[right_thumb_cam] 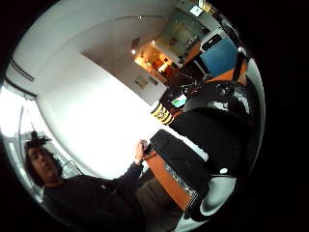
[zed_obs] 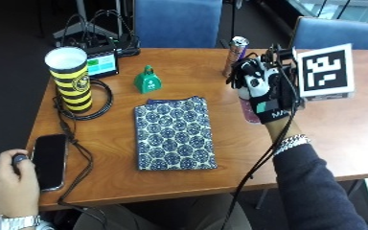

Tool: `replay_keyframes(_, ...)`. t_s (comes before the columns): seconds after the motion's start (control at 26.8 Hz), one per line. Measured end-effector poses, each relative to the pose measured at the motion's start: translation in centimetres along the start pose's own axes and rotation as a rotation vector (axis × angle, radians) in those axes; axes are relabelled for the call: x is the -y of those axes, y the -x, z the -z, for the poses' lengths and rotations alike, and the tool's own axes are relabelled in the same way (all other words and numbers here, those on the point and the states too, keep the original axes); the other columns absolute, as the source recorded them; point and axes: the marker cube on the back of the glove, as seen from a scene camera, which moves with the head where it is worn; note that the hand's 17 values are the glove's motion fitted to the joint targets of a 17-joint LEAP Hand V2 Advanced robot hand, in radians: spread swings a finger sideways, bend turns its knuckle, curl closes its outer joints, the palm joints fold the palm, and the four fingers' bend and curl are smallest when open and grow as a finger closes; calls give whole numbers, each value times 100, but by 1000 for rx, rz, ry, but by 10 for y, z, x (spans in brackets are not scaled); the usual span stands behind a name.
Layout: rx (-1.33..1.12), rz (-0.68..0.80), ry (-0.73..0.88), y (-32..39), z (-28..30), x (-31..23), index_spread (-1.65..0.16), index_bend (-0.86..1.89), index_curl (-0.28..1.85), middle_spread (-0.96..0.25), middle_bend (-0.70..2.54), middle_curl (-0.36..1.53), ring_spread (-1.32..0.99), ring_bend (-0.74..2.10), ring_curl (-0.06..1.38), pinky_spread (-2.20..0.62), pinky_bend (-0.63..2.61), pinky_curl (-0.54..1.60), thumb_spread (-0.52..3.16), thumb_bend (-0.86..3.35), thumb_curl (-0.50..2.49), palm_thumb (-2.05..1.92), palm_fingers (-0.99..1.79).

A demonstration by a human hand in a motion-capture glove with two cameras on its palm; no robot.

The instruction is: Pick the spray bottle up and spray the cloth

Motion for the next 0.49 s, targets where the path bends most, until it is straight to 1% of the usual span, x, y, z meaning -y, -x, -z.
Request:
replay_keyframes(0.19,-140,112,124,26,18,24,-29,34,53,-20,69,53,-20,65,45,-32,44,39,121,-1,21,37,143)
replay_keyframes(0.3,-194,148,154,36,23,31,-29,35,54,-20,69,53,-20,65,45,-32,44,39,122,-2,21,37,143)
replay_keyframes(0.41,-259,180,177,43,25,35,-29,35,54,-20,69,52,-20,66,45,-32,43,38,122,-2,21,36,143)
replay_keyframes(0.49,-341,223,239,52,18,40,-28,36,54,-20,70,52,-19,66,45,-32,43,38,123,-2,20,35,143)
